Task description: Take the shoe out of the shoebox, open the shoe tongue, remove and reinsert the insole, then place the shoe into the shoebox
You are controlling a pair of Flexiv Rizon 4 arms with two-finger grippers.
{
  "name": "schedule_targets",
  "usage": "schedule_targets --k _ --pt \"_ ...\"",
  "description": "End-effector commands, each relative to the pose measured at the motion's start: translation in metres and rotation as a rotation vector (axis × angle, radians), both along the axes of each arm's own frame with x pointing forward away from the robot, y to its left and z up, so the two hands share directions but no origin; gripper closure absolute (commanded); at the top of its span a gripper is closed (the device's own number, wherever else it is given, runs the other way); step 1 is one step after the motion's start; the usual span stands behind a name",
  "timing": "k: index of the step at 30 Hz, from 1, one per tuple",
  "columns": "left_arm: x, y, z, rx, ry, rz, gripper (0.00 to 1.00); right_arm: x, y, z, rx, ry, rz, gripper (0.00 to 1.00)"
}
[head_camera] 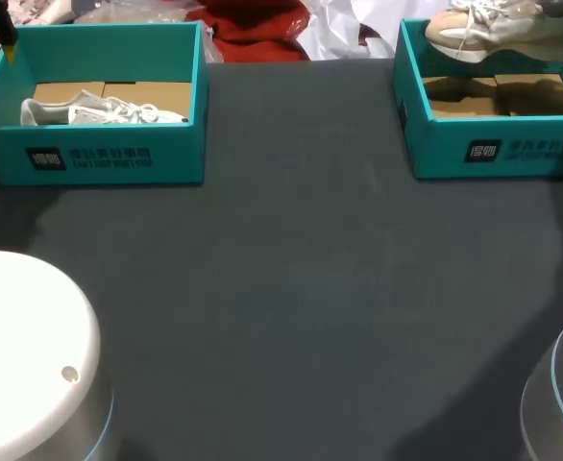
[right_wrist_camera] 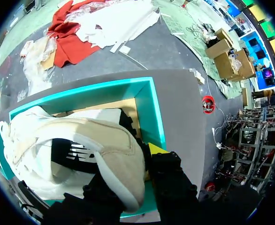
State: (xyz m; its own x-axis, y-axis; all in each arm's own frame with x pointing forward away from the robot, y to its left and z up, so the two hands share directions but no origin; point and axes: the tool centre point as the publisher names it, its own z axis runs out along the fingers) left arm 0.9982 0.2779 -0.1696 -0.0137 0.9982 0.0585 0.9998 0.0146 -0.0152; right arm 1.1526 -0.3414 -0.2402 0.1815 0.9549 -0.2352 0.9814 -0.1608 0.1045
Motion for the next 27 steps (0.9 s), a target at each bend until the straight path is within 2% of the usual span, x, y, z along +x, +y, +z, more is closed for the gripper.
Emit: schedule_targets --k 1,14,20,27 --pt "0.000 0.000 0.000 0.001 0.000 -0.001 0.00 -0.008 0.007 0.018 -0.028 -0.026 0.004 1.00" --pt "0.000 0.000 0.000 0.001 0.000 -0.001 0.00 -0.008 0.011 0.053 -0.088 -0.068 -0.001 1.00" --pt "0.000 0.000 0.000 0.001 0.000 -0.001 0.00 -0.016 0.022 0.062 -0.089 -0.089 -0.004 1.00" --pt "0.000 0.000 0.000 0.001 0.000 -0.001 0.00 -0.035 0.042 0.075 -0.094 -0.128 -0.013 1.00"
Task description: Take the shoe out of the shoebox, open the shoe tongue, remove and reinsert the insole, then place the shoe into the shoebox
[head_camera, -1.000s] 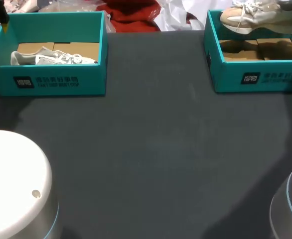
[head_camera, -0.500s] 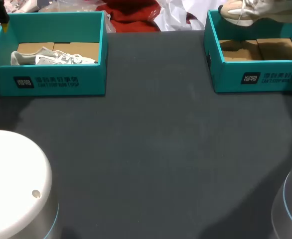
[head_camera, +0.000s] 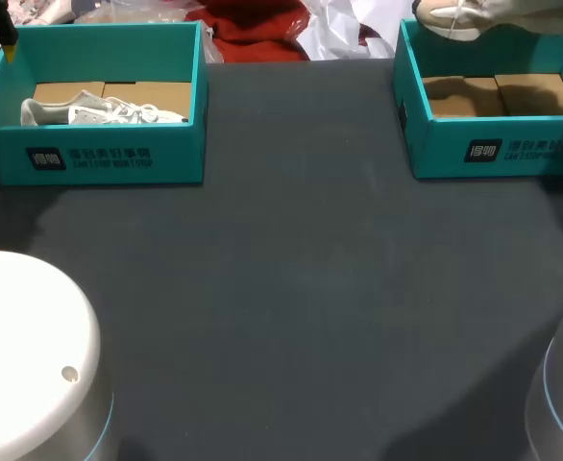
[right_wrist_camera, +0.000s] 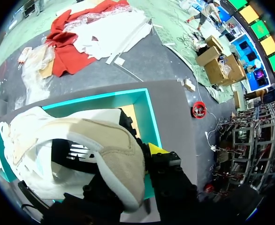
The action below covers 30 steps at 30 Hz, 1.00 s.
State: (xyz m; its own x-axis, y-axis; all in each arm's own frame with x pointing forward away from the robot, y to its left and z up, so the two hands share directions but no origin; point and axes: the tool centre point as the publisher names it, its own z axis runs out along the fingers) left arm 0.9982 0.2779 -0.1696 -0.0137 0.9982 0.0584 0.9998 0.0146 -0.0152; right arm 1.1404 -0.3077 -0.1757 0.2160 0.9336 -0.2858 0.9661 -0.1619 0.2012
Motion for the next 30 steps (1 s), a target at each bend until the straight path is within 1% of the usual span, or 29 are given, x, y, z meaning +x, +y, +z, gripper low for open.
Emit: schedule_targets --k 1,4,5,7,12,14,18,22,27,30 --pt "0.000 0.000 0.000 0.001 0.000 -0.001 0.00 -0.026 0.011 0.013 -0.027 -0.040 -0.002 1.00" --pt "0.000 0.000 0.000 0.001 0.000 -0.001 0.00 -0.036 0.020 0.020 -0.045 -0.041 -0.015 1.00" --pt "0.000 0.000 0.000 0.001 0.000 -0.001 0.00 -0.040 0.023 0.022 -0.036 -0.055 -0.012 1.00" --pt "0.000 0.000 0.000 0.001 0.000 -0.001 0.00 -0.048 0.027 0.026 -0.057 -0.055 -0.028 1.00" --pt "0.000 0.000 0.000 0.001 0.000 -0.001 0.00 -0.067 0.038 0.041 -0.053 -0.087 -0.015 1.00" --pt "0.000 0.000 0.000 0.001 0.000 -0.001 0.00 -0.076 0.044 0.047 -0.084 -0.075 -0.022 1.00" --pt "0.000 0.000 0.000 0.001 0.000 -0.001 0.00 -0.096 0.053 0.058 -0.095 -0.070 -0.019 1.00" --pt "0.000 0.000 0.000 0.001 0.000 -0.001 0.00 -0.121 0.066 0.064 -0.097 -0.065 -0.015 1.00" --pt "0.000 0.000 0.000 0.001 0.000 -0.001 0.00 -0.157 0.081 0.067 -0.109 -0.061 -0.035 1.00" --pt "0.000 0.000 0.000 0.001 0.000 -0.001 0.00 -0.176 0.096 0.069 -0.113 -0.070 -0.043 1.00"
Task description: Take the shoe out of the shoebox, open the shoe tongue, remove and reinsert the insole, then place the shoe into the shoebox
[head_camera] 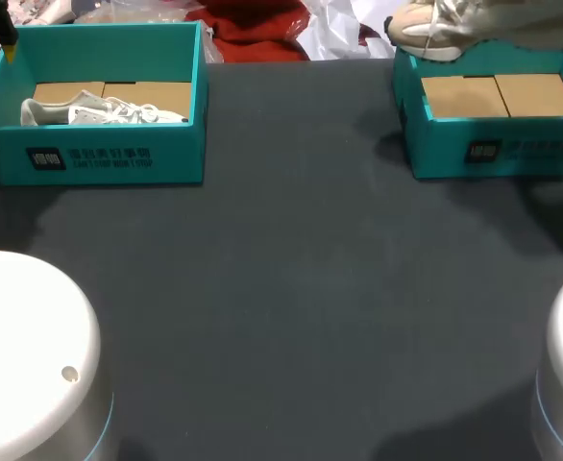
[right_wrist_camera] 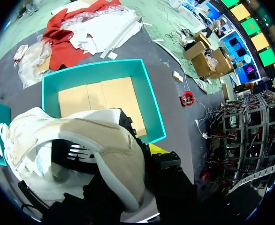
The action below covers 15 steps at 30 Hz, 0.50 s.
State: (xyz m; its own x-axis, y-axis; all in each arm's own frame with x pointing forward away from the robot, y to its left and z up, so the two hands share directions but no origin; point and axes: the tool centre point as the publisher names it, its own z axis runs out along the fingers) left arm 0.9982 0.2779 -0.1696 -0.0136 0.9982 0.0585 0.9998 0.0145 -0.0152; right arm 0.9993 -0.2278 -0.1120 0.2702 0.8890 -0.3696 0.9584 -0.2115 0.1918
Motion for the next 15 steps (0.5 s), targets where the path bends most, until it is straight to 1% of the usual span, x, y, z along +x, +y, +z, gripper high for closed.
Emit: schedule_targets --k 1,7,9,12,15 --pt "0.000 0.000 0.000 0.001 0.000 -0.001 0.00 -0.041 0.021 0.005 -0.038 -0.096 0.030 1.00" --pt "0.000 0.000 0.000 0.001 0.000 -0.001 0.00 -0.074 0.046 -0.004 -0.040 -0.094 0.048 1.00" --pt "0.000 0.000 0.000 0.001 0.000 -0.001 0.00 -0.087 0.059 -0.008 -0.044 -0.087 0.060 1.00" --pt "0.000 0.000 0.000 0.001 0.000 -0.001 0.00 -0.104 0.071 -0.011 -0.047 -0.080 0.075 1.00" --pt "0.000 0.000 0.000 0.001 0.000 -0.001 0.00 -0.117 0.083 -0.014 -0.049 -0.075 0.084 1.00"
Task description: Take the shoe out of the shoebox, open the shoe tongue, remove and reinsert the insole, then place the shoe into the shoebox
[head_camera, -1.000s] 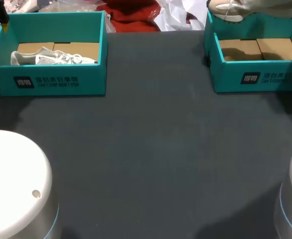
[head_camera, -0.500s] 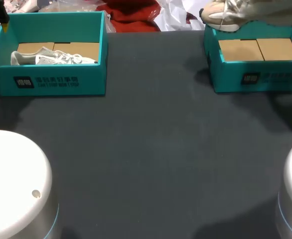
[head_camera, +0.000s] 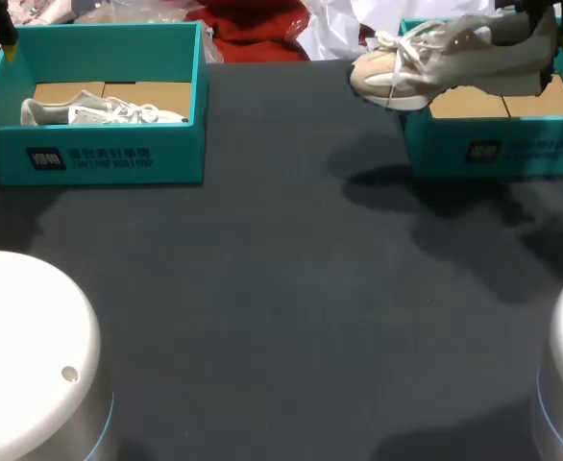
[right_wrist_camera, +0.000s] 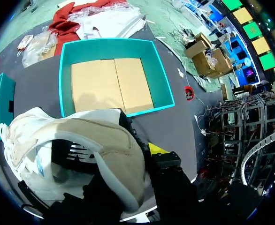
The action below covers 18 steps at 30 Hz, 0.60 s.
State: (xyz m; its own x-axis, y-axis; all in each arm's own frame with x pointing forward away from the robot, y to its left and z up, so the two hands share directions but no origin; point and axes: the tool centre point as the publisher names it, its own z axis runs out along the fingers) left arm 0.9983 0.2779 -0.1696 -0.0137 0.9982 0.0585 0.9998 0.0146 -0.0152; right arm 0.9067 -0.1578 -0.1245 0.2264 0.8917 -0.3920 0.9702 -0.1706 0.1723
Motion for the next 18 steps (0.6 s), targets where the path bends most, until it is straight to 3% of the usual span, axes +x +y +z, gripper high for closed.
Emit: schedule_targets --k 1,6,18 --pt "0.000 0.000 0.000 0.001 0.000 -0.001 0.00 -0.029 0.016 -0.002 -0.031 -0.098 0.047 1.00" --pt "0.000 0.000 0.000 0.001 0.000 -0.001 0.00 -0.056 0.037 -0.008 -0.014 -0.105 0.045 1.00" --pt "0.000 0.000 0.000 0.001 0.000 -0.001 0.00 -0.095 0.094 -0.016 0.029 -0.056 0.018 1.00"
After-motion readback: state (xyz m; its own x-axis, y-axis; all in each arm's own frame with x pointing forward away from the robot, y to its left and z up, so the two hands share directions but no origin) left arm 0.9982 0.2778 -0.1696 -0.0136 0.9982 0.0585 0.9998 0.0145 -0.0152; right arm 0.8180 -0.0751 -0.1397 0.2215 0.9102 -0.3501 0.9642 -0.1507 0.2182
